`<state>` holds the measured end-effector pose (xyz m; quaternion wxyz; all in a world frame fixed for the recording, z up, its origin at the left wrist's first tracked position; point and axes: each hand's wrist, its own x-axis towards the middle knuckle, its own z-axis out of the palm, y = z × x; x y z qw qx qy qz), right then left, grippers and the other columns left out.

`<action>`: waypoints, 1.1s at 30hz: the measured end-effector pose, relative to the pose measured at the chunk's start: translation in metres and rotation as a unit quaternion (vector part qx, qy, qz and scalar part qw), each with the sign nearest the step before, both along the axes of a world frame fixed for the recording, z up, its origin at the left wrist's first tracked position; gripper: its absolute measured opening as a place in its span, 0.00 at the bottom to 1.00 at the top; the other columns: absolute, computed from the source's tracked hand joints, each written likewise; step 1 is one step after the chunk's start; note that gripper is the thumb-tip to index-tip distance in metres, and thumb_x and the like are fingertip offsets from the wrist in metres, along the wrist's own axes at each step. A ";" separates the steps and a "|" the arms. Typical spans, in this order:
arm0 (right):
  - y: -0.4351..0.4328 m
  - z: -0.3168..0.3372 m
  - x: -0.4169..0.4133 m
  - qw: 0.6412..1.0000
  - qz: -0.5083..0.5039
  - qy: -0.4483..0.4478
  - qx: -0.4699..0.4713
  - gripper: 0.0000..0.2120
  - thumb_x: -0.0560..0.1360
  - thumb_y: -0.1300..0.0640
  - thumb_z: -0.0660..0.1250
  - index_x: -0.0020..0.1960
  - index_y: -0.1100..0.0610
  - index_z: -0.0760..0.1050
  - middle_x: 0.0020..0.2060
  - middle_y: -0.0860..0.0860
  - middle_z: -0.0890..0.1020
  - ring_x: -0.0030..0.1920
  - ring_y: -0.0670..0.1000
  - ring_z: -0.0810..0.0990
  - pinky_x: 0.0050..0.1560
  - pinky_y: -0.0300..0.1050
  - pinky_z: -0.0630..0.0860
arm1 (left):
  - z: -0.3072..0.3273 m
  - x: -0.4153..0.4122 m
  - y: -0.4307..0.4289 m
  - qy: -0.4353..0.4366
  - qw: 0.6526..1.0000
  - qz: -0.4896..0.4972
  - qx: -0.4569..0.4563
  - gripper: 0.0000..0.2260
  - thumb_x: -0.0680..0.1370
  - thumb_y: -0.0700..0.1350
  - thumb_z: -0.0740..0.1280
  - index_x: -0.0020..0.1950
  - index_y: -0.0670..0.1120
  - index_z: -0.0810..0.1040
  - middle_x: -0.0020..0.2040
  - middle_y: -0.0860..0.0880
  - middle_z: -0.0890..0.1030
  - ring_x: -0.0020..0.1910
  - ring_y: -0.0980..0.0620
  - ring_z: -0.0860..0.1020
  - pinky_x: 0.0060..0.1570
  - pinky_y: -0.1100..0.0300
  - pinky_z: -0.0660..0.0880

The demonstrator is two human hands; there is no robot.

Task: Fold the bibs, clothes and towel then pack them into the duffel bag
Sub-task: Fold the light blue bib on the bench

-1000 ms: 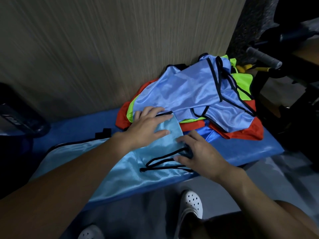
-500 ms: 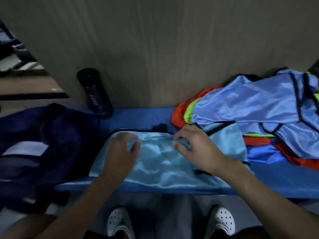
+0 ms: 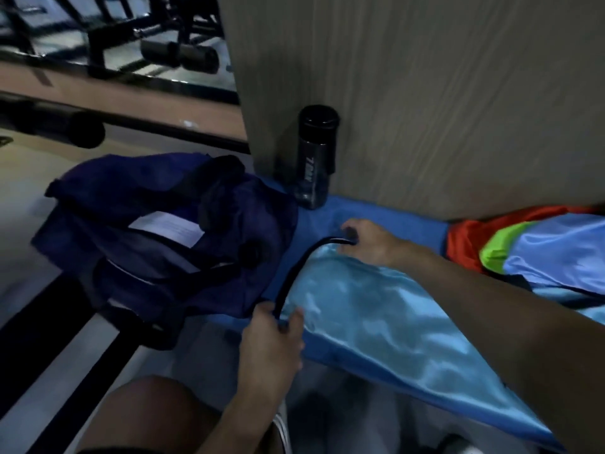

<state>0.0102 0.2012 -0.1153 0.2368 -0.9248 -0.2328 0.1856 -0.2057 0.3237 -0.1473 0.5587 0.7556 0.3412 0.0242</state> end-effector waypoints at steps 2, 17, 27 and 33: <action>0.008 0.000 0.002 1.000 -0.009 0.021 0.002 0.20 0.74 0.51 0.72 0.63 0.57 0.74 0.53 0.49 0.78 0.54 0.50 0.77 0.59 0.45 0.73 | -0.002 0.004 0.001 -0.016 0.998 0.021 -0.051 0.15 0.79 0.52 0.67 0.60 0.44 0.72 0.33 0.46 0.82 0.24 0.52 0.77 0.25 0.59 0.73; 0.001 0.023 0.000 0.984 -0.043 0.100 0.139 0.04 0.72 0.65 0.72 0.42 0.60 0.78 0.38 0.58 0.81 0.39 0.52 0.79 0.42 0.46 0.75 | 0.021 0.004 -0.019 -0.146 0.986 0.075 -0.004 0.10 0.77 0.42 0.70 0.39 0.49 0.72 0.32 0.54 0.77 0.30 0.60 0.78 0.30 0.68 0.72; -0.088 0.070 -0.015 0.980 -0.051 0.084 0.172 0.07 0.72 0.70 0.72 0.43 0.59 0.81 0.39 0.58 0.83 0.39 0.49 0.80 0.46 0.43 0.76 | 0.038 0.006 -0.073 -0.292 0.955 -0.050 0.007 0.21 0.75 0.36 0.72 0.54 0.60 0.70 0.48 0.62 0.79 0.50 0.59 0.78 0.49 0.71 0.71; -0.151 0.064 -0.025 0.991 -0.039 0.008 0.131 0.07 0.70 0.75 0.70 0.42 0.64 0.80 0.32 0.51 0.79 0.30 0.36 0.74 0.37 0.29 0.71 | 0.032 0.007 -0.115 -0.294 0.920 -0.219 0.137 0.25 0.71 0.38 0.70 0.57 0.63 0.66 0.54 0.62 0.75 0.54 0.58 0.76 0.55 0.58 0.72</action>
